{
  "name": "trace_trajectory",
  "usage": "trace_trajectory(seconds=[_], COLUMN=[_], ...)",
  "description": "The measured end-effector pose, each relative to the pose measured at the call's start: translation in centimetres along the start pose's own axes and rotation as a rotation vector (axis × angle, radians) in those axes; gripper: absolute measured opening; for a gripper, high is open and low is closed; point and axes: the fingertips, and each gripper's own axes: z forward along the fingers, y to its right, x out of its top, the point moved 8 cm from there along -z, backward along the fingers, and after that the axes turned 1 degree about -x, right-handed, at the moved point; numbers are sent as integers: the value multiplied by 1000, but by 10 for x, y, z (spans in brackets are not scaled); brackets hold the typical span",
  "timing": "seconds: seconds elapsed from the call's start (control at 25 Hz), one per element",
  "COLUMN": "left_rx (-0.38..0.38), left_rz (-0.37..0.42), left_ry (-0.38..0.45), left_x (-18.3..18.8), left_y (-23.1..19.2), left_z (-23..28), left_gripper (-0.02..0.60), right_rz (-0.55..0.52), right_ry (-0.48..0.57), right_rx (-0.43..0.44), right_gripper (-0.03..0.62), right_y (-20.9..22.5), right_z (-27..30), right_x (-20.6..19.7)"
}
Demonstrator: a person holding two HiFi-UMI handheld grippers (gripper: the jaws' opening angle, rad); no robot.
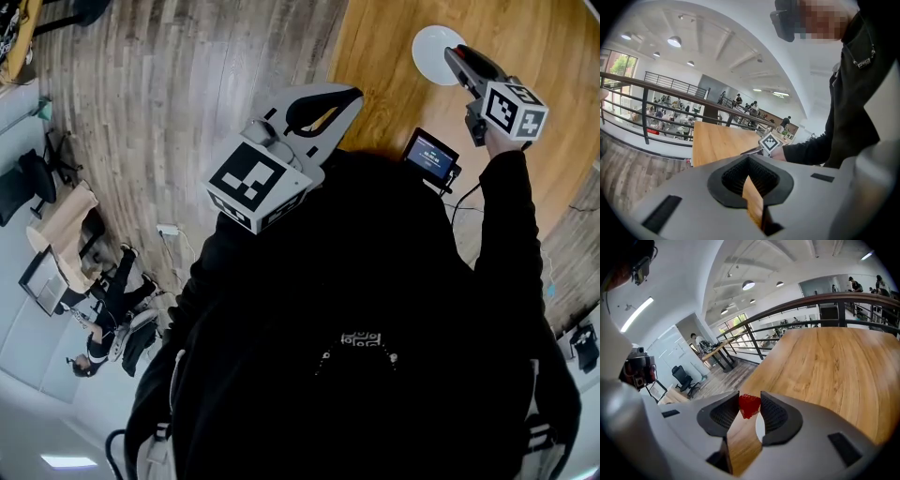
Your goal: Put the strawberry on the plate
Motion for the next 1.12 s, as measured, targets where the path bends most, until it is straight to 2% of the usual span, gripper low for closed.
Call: trace_trajectory(seconds=[0.36,0.56,0.84,1.12], left_rx=[33,60,91,104], left_rz=[-27,-39,-76,-101], left_ry=[15,12,10,20], left_x=[-3,-23,-28,-35], left_y=[2,6,15,15], left_z=[-19,-15,-23,-22], left_gripper=[-5,-5,-5,-5], right_rz=[-4,-27,48,-53], right_ry=[-82,-143,-177,-244], right_rx=[-46,-54,-103,-156], right_gripper=[150,150,150,150], right_y=[13,30,49,54], right_z=[22,42,50,63], right_x=[-18,-46,-56,-65])
